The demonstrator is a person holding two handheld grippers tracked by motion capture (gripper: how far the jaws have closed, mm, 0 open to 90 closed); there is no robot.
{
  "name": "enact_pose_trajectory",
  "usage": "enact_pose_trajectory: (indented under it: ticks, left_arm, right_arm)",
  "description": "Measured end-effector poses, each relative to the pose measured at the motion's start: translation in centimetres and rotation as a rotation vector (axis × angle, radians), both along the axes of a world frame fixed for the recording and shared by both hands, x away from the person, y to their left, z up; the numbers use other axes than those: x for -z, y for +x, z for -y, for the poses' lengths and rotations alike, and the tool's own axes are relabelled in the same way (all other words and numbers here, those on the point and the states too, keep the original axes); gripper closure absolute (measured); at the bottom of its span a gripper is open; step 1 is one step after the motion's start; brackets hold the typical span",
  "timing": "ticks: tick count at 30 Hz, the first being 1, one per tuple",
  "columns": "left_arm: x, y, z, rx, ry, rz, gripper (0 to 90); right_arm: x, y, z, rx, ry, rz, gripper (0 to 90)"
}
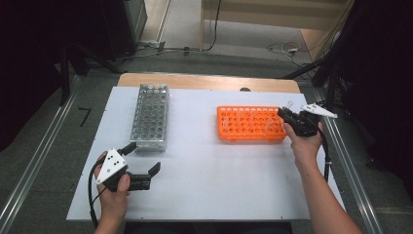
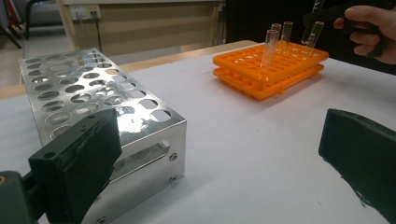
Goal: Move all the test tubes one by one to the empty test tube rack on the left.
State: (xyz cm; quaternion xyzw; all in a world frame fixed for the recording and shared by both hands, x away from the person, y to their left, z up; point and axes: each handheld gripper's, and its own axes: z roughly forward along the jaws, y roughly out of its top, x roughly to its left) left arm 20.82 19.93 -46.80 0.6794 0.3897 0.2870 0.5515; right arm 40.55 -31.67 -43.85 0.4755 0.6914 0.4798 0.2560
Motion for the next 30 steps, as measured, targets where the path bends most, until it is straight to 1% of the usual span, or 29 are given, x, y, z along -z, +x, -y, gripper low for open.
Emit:
enact_pose_trajectory:
  ticks: [2,3,4,5,6,8,9,13,16,17,19,23,26,27,30]
  left_arm:
    - [0.0,0.0,0.0,-0.001,0.000,0.002,0.0]
    - [0.0,0.0,0.0,0.000,-0.003,0.002,0.0]
    - [0.0,0.0,0.0,0.006,-0.005,0.002,0.0]
    - [-0.1,0.0,0.0,0.016,-0.008,0.003,0.0]
    - [-0.1,0.0,0.0,0.011,-0.006,0.006,0.0]
    - [-0.2,0.0,0.1,0.022,-0.005,-0.002,0.0]
    - [-0.3,0.0,0.1,0.036,-0.004,-0.005,0.0]
    - [-0.5,0.1,0.3,0.051,-0.004,-0.003,0.0]
    - [-0.6,0.0,0.6,0.052,-0.001,0.000,0.0]
    - [-0.7,0.0,0.7,0.060,-0.001,0.002,0.0]
    - [-0.9,0.0,0.9,0.065,0.000,0.002,0.0]
    - [-1.4,-0.1,1.4,0.085,-0.012,0.008,0.0]
    - [-1.7,-0.1,1.7,0.089,-0.016,0.009,0.0]
    - [-2.0,0.0,2.1,0.098,-0.024,0.008,0.0]
    - [-2.6,0.1,2.8,0.104,-0.026,0.008,0.0]
  right_arm:
    - [-0.4,-0.6,0.2,-0.008,0.014,0.005,73.6]
    - [-0.4,-0.6,0.2,-0.008,0.014,0.005,73.6]
    - [-0.6,-1.3,0.4,-0.011,0.021,0.007,73.6]
    - [-0.7,-1.7,0.5,-0.016,0.028,0.008,73.6]
    - [-0.8,-2.1,0.6,-0.020,0.028,0.009,73.5]
    - [-0.9,-2.9,0.8,-0.019,0.035,0.006,73.5]
    - [-0.9,-3.3,0.8,-0.026,0.041,0.003,73.5]
    - [-0.8,-4.9,0.9,-0.045,0.024,-0.001,73.5]
    - [-0.8,-6.1,1.0,-0.060,0.032,-0.003,73.5]
    - [-0.8,-6.6,1.0,-0.065,0.032,-0.002,73.5]
    - [-0.9,-7.4,0.9,-0.085,0.026,-0.003,73.5]
    - [-1.0,-9.0,0.4,-0.113,0.019,0.001,73.5]
    - [-0.9,-9.8,-0.2,-0.143,0.006,0.004,73.5]
    - [-0.9,-10.1,-0.5,-0.152,0.006,0.004,73.5]
    - [-1.0,-10.7,-1.3,-0.179,-0.001,0.008,73.5]
